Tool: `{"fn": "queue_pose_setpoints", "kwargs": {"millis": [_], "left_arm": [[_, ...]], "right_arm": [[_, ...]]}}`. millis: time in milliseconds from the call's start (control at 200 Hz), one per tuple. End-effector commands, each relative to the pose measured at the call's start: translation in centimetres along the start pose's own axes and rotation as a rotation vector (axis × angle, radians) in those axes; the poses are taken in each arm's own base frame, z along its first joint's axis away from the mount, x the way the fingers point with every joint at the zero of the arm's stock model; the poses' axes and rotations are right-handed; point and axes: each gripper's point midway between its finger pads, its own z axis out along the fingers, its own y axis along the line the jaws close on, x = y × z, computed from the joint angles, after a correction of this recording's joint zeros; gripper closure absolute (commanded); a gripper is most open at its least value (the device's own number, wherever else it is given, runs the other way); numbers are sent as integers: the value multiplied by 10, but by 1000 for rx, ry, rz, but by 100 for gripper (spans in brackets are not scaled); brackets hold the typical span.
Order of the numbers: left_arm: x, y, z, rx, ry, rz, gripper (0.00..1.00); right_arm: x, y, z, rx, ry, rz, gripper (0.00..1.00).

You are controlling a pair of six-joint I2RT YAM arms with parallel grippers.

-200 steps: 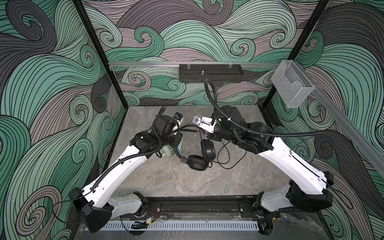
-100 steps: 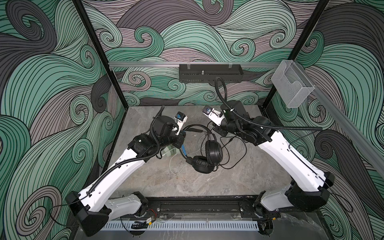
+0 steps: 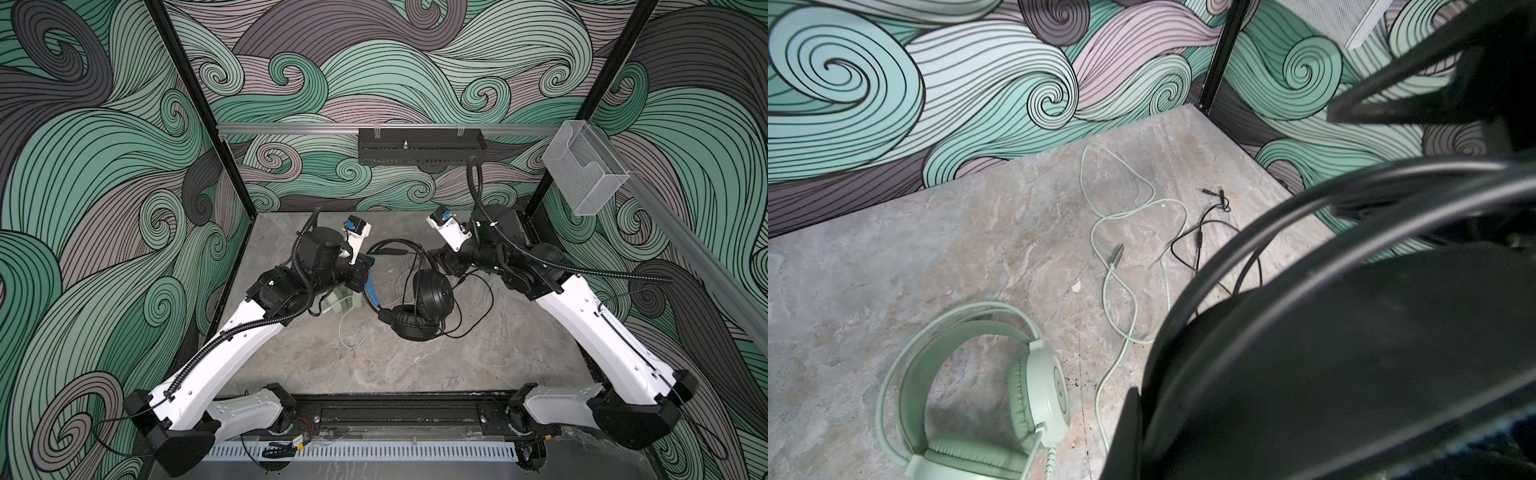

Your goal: Wrap the headphones

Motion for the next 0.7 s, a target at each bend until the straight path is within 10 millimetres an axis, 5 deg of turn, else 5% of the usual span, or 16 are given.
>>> {"fn": "queue_pose_setpoints", "kwargs": {"millis": [0,135,350,415,695], "left_arm": [[-53,-15,-35,51,-162,-68,100],[-76,-15,-47,37,-189,-123,100],[-109,-12,-59,3,-240,-242,100],[-116,-10,-60,-10,-250,-265,100],[-134,-8,-60,-32,-272,-292,100]], "right_arm": [[-20,-7,-11,-57,-146,155,29],[-15,-17,-20,-99,-232,260,23],[1,-3,-20,-211,-360,335,15],[8,4,-15,-245,-361,341,1],[15,26,-1,-398,-381,379,1]]}}
